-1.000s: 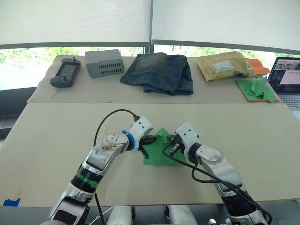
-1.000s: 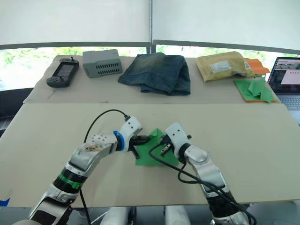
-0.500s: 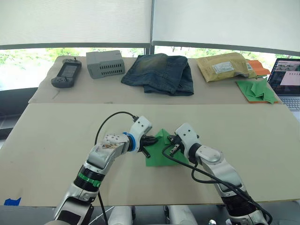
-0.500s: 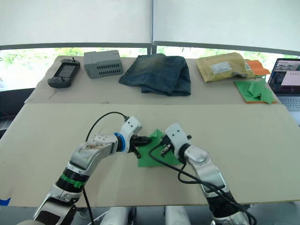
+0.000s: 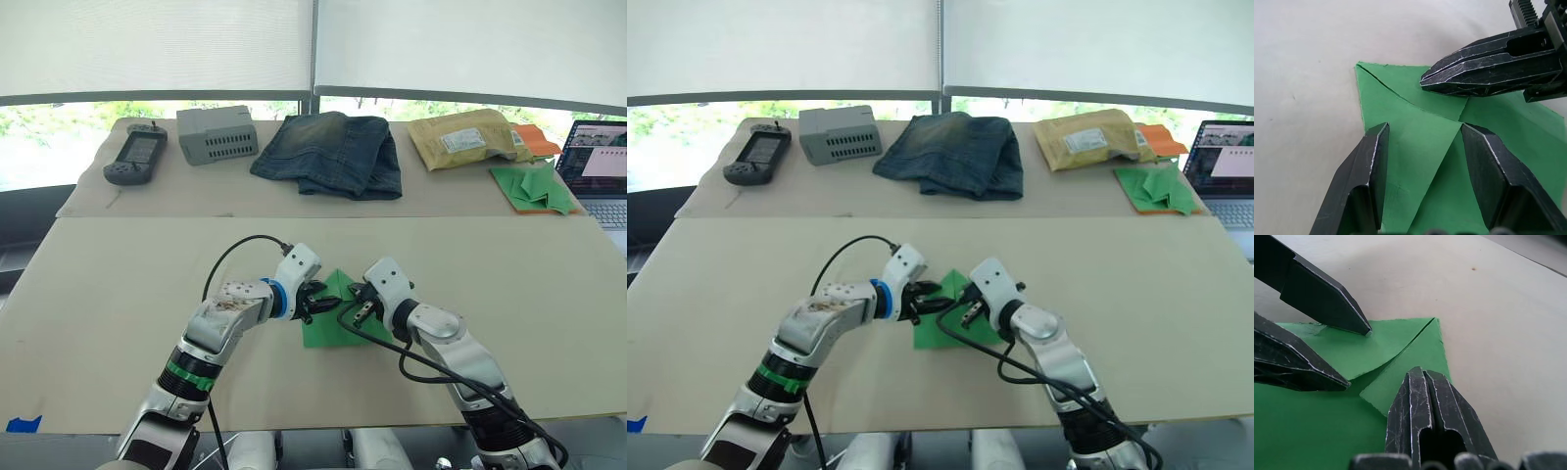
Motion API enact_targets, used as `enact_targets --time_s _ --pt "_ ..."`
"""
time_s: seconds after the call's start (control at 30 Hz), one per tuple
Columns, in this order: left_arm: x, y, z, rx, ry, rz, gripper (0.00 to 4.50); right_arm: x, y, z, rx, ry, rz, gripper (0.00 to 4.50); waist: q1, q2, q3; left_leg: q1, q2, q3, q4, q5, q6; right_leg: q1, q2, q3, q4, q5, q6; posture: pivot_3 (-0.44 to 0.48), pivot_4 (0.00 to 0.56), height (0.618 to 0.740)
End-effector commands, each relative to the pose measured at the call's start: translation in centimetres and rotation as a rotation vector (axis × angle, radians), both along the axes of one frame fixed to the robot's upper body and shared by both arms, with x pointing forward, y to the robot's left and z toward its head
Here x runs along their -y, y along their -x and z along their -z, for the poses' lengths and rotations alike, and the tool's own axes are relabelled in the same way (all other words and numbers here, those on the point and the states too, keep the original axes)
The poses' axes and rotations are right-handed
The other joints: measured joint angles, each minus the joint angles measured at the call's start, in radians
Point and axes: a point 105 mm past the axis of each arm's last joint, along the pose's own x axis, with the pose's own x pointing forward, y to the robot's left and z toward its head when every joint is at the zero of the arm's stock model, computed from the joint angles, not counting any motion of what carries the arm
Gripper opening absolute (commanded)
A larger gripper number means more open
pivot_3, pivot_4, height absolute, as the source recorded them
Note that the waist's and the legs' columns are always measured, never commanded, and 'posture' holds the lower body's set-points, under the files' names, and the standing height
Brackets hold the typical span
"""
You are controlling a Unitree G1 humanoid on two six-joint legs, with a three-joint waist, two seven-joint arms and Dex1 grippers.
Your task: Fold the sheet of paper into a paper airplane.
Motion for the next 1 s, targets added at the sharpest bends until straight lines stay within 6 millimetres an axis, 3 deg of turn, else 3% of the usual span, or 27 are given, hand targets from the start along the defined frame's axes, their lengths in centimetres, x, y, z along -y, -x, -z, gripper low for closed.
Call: enact_targets --time_s 0.03,0.23,0.73,1.0 --pt "-0.4 0.3 0.1 -0.008 -0.009 0.001 1.91 0.1 0.1 0.2 -0.007 0.013 -0.001 0.00 0.000 0.000 0.000 0.000 0.000 0.000 0.000 0.000 0.000 0.000 0.000 0.000 0.000 0.000 0.000 0.000 0.150 0.728" --pt "-0.2 1.2 0.3 -0.056 0.026 0.020 0.05 0.0 0.0 0.2 -0.006 0.018 -0.003 0.00 0.000 0.000 0.000 0.000 0.000 0.000 0.000 0.000 0.000 0.000 0.000 0.000 0.000 0.000 0.000 0.000 0.150 0.728" --pt "-0.3 1.5 0.9 -0.096 0.023 0.008 0.05 0.0 -0.1 0.1 -0.003 0.025 -0.006 0.00 0.000 0.000 0.000 0.000 0.000 0.000 0.000 0.000 0.000 0.000 0.000 0.000 0.000 0.000 0.000 0.000 0.150 0.728" --pt "-0.8 1.2 1.7 -0.093 -0.029 -0.007 0.05 -0.6 -0.7 -4.4 0.100 -0.103 -0.053 0.00 -0.001 0.000 0.000 0.000 0.000 0.000 0.000 0.000 0.000 0.000 0.000 0.000 0.000 0.000 0.000 0.000 0.150 0.728"
